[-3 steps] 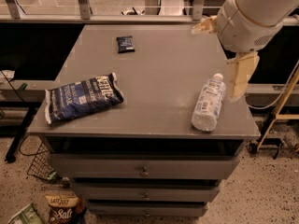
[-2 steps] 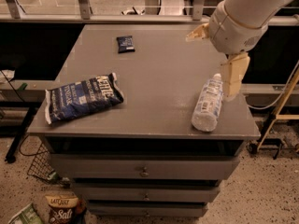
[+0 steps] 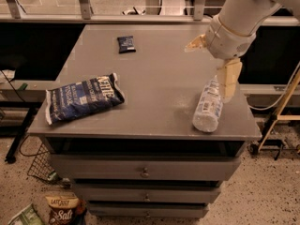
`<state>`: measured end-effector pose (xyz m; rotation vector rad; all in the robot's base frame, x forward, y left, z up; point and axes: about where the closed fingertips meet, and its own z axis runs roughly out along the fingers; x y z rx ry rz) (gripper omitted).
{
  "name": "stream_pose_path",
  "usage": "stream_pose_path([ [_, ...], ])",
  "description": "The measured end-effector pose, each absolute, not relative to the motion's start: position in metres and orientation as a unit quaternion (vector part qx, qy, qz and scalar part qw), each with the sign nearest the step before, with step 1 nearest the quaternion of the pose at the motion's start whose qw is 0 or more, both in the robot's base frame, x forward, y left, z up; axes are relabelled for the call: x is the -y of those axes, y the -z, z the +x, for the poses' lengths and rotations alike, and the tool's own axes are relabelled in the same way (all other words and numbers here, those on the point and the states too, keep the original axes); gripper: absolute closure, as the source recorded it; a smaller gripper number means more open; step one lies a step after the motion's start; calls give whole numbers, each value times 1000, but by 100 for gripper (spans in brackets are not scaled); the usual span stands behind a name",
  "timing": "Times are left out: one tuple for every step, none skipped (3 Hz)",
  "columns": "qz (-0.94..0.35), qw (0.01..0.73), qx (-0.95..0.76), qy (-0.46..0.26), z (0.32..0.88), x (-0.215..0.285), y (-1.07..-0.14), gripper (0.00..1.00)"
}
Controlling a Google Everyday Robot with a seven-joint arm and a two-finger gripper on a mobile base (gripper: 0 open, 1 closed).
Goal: Move blue plastic bottle near rxbar blueberry
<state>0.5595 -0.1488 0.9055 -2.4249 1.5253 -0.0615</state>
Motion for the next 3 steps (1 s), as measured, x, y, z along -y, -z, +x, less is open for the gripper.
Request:
stream_pose_path([
  [-837, 138, -530, 1, 568, 152, -888, 0],
  [-832, 137, -537, -10, 573, 159, -874, 0],
  [-829, 134, -543, -18, 574, 165, -862, 0],
])
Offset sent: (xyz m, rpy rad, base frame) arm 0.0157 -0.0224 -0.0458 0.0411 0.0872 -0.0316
